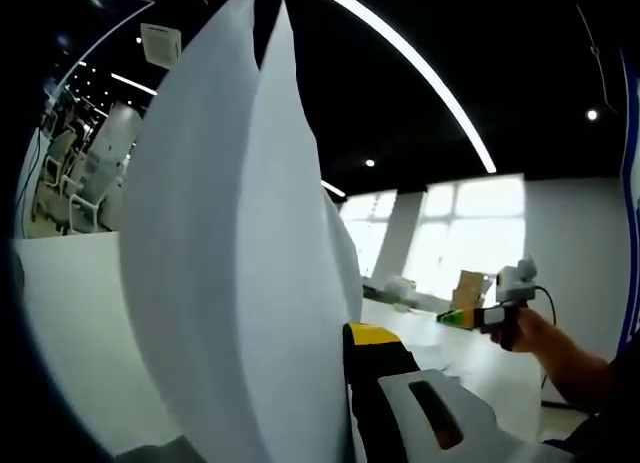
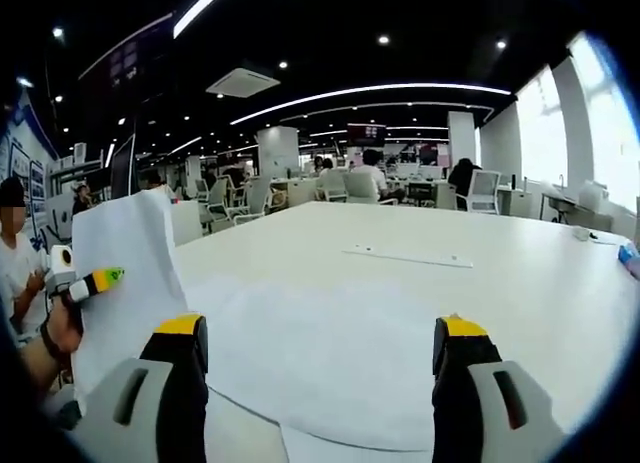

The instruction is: Organize the stack of printing papers by aligning and flattening the scattered papers on the table

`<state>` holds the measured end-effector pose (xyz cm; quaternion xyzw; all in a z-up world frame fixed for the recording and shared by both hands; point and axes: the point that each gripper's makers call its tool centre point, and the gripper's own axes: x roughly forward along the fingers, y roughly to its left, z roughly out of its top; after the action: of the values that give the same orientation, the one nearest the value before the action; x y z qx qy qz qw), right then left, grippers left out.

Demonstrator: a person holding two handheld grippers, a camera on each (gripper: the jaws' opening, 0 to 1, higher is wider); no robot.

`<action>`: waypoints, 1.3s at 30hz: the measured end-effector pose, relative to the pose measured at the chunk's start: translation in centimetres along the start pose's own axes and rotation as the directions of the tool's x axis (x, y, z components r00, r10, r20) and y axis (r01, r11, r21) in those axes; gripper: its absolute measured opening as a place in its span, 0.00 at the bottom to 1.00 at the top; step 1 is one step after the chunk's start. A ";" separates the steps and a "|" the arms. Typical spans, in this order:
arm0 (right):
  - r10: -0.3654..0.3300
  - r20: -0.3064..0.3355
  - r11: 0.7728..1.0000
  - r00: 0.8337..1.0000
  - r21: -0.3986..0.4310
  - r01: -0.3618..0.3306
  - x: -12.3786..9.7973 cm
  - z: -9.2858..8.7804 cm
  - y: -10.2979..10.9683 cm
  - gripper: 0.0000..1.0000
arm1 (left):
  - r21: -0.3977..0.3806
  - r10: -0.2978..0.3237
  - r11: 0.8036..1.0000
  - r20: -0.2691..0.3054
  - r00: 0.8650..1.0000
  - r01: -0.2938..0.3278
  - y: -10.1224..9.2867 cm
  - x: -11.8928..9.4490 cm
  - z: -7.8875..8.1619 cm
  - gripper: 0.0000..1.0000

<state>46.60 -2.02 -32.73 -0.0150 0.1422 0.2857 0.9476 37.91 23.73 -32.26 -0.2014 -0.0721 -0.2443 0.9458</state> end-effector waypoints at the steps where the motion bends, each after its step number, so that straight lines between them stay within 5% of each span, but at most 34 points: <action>1: -0.001 -0.001 1.000 1.000 0.000 0.001 0.0 0.0 -0.1 0.88 | 0.000 0.000 1.000 0.000 1.000 0.000 0.0 0.0 0.0 0.06; 39: -0.093 0.014 0.996 0.996 -0.014 0.093 -2.3 -0.2 -2.1 0.88 | 0.002 0.003 1.000 -0.002 1.000 -0.003 0.1 -0.1 0.2 0.06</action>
<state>45.91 -5.04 -32.39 -0.0266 0.1331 0.2425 0.9606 37.84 23.90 -32.16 -0.2000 -0.0710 -0.2431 0.9465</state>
